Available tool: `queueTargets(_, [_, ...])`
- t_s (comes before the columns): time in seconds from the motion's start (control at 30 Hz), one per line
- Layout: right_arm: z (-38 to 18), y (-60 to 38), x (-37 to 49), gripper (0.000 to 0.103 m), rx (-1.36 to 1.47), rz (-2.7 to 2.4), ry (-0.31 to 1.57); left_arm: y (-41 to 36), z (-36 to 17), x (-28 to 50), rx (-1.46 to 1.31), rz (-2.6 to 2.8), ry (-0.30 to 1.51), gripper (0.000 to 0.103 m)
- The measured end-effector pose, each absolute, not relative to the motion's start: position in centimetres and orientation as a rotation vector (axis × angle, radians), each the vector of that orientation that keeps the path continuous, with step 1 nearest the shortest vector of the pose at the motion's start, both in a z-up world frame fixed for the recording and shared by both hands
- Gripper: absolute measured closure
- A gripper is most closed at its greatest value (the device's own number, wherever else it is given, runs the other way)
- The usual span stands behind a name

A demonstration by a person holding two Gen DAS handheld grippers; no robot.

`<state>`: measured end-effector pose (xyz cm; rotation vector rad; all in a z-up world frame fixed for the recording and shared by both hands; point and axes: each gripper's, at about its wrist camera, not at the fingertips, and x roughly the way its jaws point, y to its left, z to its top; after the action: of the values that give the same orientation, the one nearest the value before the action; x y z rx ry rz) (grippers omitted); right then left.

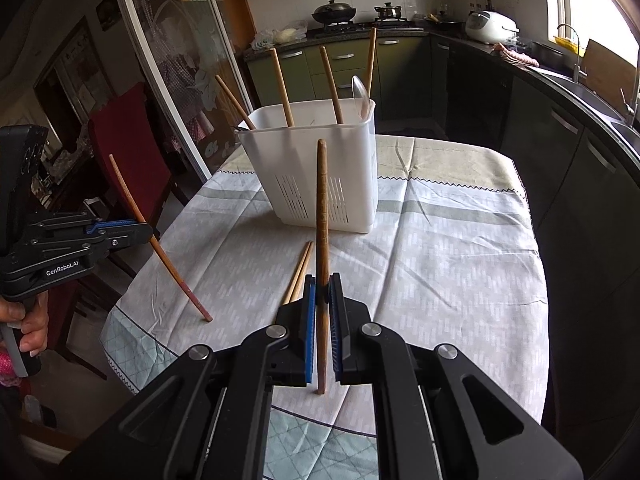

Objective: Organize utensils
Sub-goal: 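Lift both held chopsticks upright and carry them over the white holder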

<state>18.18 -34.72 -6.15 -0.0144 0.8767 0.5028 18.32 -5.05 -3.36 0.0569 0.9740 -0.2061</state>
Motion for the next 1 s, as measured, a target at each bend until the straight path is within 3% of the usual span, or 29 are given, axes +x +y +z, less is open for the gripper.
queueTargets(0.37, [-2.2,-34.5,18.6,0.096,-0.017,0.506,0.805,-6.1,-0.2,18.3,0.058,-0.23,0.907,0.096])
queueTargets(1.0, [12.3,-32.2,22.8,0.096,0.024,0.511,0.532,-9.3,13.1,22.9,0.026,-0.259,0.63,0.096])
